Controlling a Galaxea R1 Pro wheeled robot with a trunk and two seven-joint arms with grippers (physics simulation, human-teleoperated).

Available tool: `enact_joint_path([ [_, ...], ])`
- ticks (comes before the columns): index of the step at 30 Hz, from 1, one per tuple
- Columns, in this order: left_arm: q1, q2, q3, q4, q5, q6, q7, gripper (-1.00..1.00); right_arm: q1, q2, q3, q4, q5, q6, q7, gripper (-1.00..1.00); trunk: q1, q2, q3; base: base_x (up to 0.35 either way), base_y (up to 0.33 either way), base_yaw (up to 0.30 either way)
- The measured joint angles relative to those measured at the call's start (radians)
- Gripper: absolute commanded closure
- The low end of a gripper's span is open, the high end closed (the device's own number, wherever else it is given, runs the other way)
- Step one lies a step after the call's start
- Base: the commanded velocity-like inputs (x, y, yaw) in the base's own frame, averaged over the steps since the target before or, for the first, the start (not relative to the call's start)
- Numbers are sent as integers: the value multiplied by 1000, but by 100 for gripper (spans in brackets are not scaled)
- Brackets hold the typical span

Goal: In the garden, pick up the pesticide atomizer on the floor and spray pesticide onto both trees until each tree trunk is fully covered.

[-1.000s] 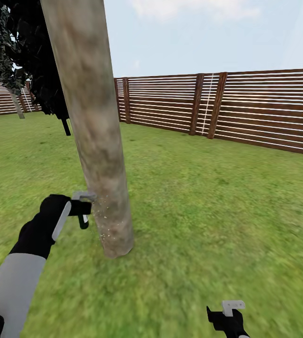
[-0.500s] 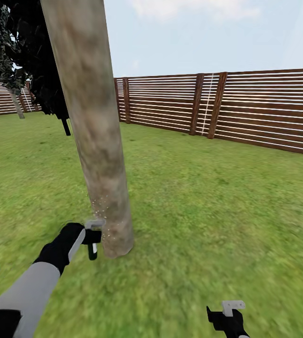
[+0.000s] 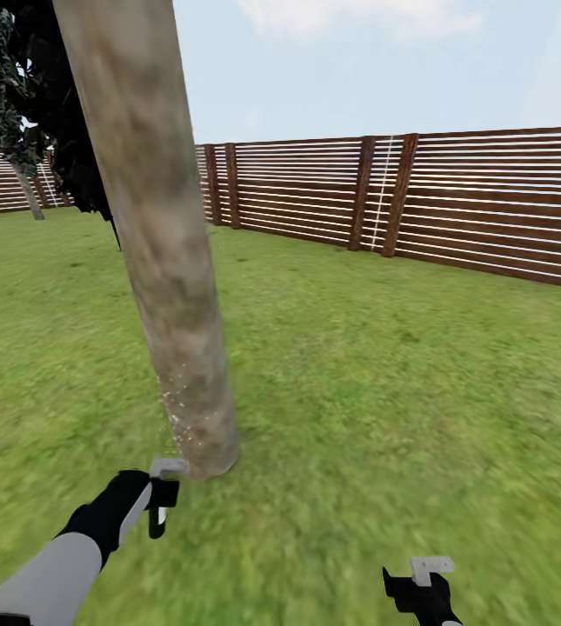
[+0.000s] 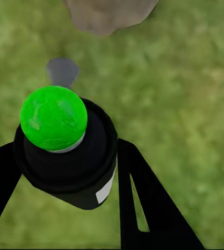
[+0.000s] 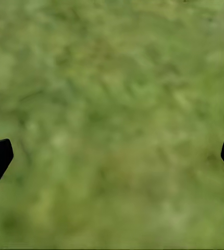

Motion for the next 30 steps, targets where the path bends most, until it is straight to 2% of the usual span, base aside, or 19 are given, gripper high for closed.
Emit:
enact_joint_path([
  [2,15,2,2,-2,-29,0,0,100,0,0,0,0,0,0,0,-100,0,0,0,137,-272,160],
  [6,18,5,7,-3,-35,-5,9,100,0,1,0,0,0,0,0,-100,0,0,0,138,-272,255],
  [9,19,4,4,-3,-36,-16,64,100,0,2,0,0,0,0,0,-100,0,0,0,92,-272,186],
  [11,19,-6,0,-2,-32,-17,98,100,0,2,0,0,1,0,0,-100,0,0,0,7,-274,11],
  [19,19,-10,2,-2,-20,-13,89,100,0,2,0,-1,0,0,2,-100,0,0,0,0,-276,9],
  [30,19,-11,2,-2,-19,-14,89,100,0,2,0,-1,0,0,0,-100,0,0,0,0,-238,264],
])
